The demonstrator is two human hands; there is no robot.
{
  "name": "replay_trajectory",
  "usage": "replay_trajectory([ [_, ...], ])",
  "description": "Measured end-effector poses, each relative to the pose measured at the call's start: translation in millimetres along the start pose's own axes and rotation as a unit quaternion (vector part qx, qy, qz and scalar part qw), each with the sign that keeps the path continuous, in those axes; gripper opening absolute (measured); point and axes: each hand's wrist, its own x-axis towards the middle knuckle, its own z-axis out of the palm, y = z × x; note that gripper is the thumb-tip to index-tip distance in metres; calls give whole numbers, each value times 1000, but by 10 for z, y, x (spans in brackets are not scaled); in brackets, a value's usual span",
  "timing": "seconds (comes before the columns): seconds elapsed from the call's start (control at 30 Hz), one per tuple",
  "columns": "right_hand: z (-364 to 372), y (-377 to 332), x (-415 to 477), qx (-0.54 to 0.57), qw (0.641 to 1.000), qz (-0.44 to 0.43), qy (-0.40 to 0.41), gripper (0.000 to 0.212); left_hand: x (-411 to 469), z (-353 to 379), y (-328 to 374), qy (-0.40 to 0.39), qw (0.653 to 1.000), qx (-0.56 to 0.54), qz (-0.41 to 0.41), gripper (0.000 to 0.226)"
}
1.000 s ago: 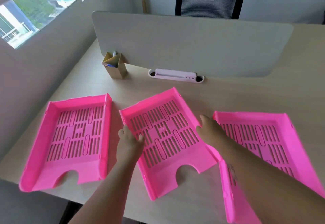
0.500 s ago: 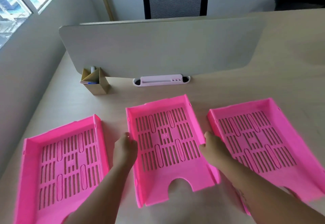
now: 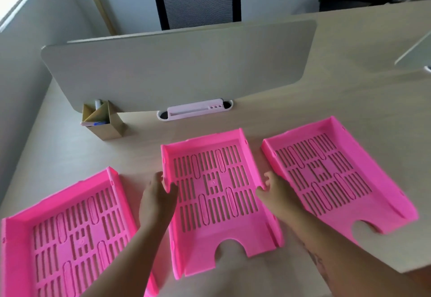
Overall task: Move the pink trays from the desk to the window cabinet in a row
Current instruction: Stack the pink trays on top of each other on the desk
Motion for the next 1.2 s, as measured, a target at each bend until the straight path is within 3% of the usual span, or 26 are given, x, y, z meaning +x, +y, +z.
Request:
replay_trajectory([
  [0.1,-299,-40,81,5,999,-20,32,48,-17,-12,291,49,996,36,63,39],
  [0.33,-1035,566,297,0,997,-34,68,32,-337,490,1156,34,985,27,170,28],
  [0.57,-1794,1608,545,-15,994,-27,105,32,-896,1326,1962,6,991,-1,135,37],
  [0.73,-1984,2146,623,-25,996,-2,85,38,-1212,1789,2231,-13,997,-25,65,30],
  [0.87,-1921,2364,644,-19,998,22,52,35,-1346,2023,2193,-37,998,-50,3,26],
  [0.97,-1835,2478,669,-4,999,26,34,29,-1352,2143,2123,-49,996,-52,-51,5],
  [1.0,-1825,2496,671,4,999,26,34,26,-1344,2167,2109,-48,996,-50,-60,13],
  [1.2,-2068,2363,614,55,994,59,70,6,-1269,1974,2261,-29,995,-84,-40,9],
])
